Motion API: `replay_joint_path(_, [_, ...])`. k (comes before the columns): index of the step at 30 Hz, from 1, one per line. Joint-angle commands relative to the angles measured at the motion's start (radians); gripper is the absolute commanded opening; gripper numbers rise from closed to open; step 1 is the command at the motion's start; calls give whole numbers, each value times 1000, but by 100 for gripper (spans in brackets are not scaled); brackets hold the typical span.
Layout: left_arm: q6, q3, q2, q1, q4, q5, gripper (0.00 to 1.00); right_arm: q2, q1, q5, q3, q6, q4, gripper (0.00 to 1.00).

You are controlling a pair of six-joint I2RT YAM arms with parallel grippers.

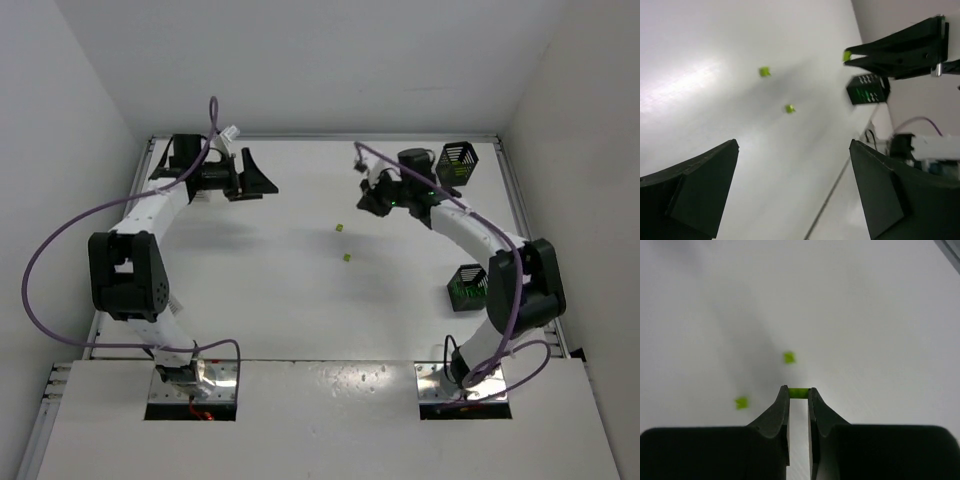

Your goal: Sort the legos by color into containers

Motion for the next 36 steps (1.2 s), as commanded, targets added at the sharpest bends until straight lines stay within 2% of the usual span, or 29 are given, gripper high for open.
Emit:
replay_joint_path(1, [111,148,-35,-25,-106,-208,100,-33,-149,197,86,148,-12,0])
replay_joint_path(2, [181,204,-16,-47,-186,-260,100,-16,-179,225,106,221,-11,0])
replay_joint_path(3, [313,286,3,-94,-308,-354,100,4,-208,263,142,252,2,0])
replay_joint_path(4, [360,305,3,-119,-334,-413,100,4,-265,280,160,278,18,0])
replay_joint_path(6, [406,315,-9,-172,-334,-533,100,33,-310,312,203,326,18,0])
replay_joint_path(8, [365,328,-29,-182,-297,-631,100,77,-367,361,269,358,18,0])
replay_joint_path(10, [282,252,-81,-167,-179,-615,100,111,-402,375,318,378,18,0])
replay_joint_path(12, [239,242,-77,-157,-151,-579,100,175,-445,375,376,398,18,0])
replay_joint_path(13, [239,256,-65,-132,-151,-517,100,197,-465,375,395,412,18,0])
replay_joint_path(16, [343,291,-13,-110,-225,-374,100,292,-477,401,478,435,18,0])
replay_joint_path(19, [374,292,-3,-96,-236,-334,100,364,-506,417,539,435,28,0])
replay_joint_path(22, [357,292,-3,-114,-245,-421,100,400,-529,426,562,435,28,0])
replay_joint_path(24, [319,315,9,-136,-260,-592,100,412,-540,426,573,435,28,0])
replay_joint_path(30, [274,284,-11,-157,-219,-686,100,443,-549,459,573,415,38,0])
replay_joint_path(32, [302,293,-11,-168,-233,-725,100,452,-549,469,573,404,47,8])
replay_joint_path(33, [316,311,-11,-168,-246,-725,100,452,-549,469,573,404,47,19])
replay_joint_path(36, [365,338,15,-168,-294,-661,100,452,-549,469,573,404,47,36])
